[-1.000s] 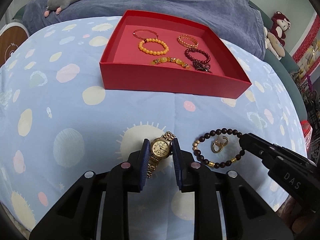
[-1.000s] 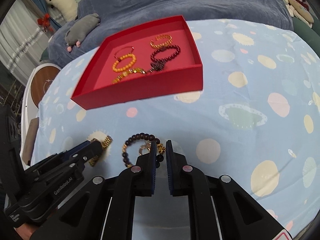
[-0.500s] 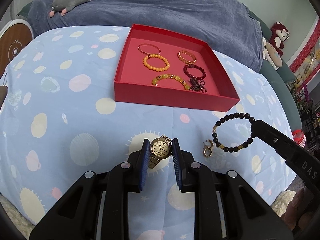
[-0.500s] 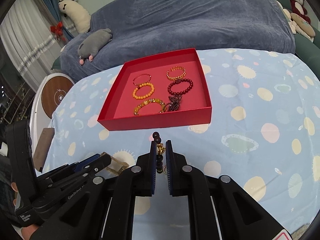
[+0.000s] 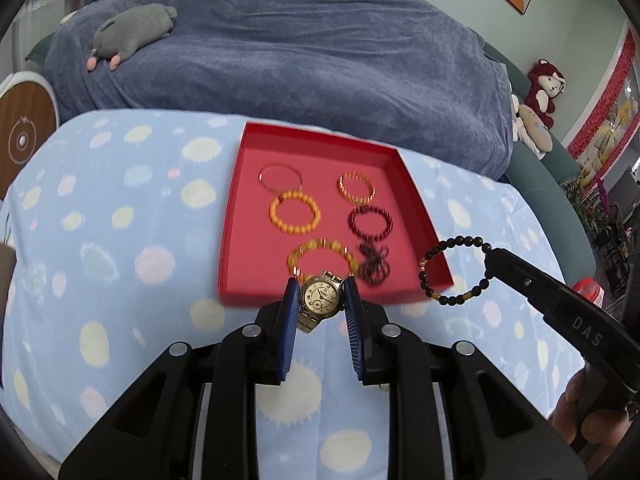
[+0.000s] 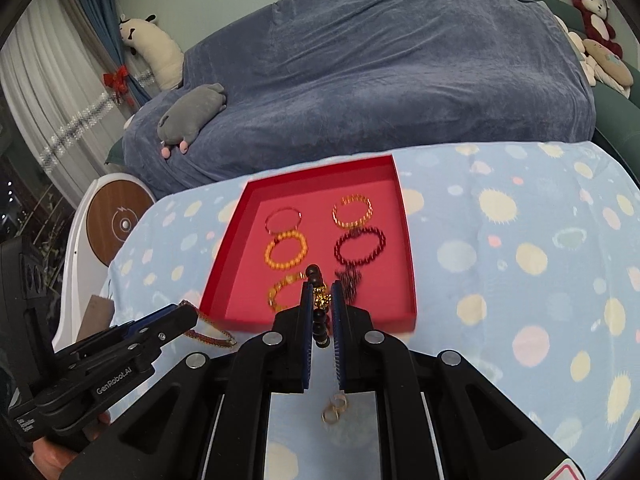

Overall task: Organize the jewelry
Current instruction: 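Lift the watch and bead bracelet and carry them with both tools over the red box, then lower the watch and bead bracelet into the red box and open both tools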

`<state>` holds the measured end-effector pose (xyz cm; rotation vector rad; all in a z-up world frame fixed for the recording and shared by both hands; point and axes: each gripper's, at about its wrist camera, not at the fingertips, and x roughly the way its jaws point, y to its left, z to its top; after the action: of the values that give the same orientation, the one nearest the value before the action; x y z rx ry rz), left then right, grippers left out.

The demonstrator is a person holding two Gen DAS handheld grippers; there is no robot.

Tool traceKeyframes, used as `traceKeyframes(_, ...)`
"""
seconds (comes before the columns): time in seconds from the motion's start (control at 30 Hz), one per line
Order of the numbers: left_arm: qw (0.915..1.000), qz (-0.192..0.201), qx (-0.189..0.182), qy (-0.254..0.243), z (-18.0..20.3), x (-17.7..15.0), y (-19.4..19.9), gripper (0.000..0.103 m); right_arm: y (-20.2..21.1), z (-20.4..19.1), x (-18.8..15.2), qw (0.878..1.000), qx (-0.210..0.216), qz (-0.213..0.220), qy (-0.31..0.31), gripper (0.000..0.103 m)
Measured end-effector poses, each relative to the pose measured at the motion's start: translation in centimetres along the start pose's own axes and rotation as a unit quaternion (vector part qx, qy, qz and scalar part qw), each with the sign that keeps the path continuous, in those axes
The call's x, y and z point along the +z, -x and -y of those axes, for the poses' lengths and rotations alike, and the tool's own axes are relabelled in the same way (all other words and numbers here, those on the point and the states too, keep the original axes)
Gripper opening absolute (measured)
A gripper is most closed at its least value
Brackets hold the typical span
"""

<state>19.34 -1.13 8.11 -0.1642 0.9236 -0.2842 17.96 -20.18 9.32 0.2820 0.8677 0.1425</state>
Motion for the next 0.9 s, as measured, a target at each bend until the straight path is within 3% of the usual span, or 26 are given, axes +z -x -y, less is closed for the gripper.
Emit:
traceKeyframes(0.37, 0.9998, -0.006, 0.017, -0.011, -0.6, 5.2, -5.5, 0.022, -7.2, -1.3, 5.1, 1.0, 0.018, -0.019, 0.005, 0.01)
traceKeyframes(0.63, 0.9991, -0.029, 0.03, -0.002, -1.8, 5.9, -9.3, 0.022, -12.7, -1.4, 4.9, 0.998, 0.01, -0.061, 0.0, 0.01)
traceKeyframes(0.77, 0.9987, -0.036, 0.035, -0.001, -2.0, 5.7, -10.4, 0.023, -13.6, -1.1, 4.5, 0.998, -0.006, -0.065, 0.003, 0.011)
traceKeyframes(0.9, 0.9989, -0.024, 0.041, 0.006, -2.1, 5.8, -10.2, 0.026, -12.9, -0.6, 4.7, 0.999, -0.02, -0.05, 0.009, 0.024)
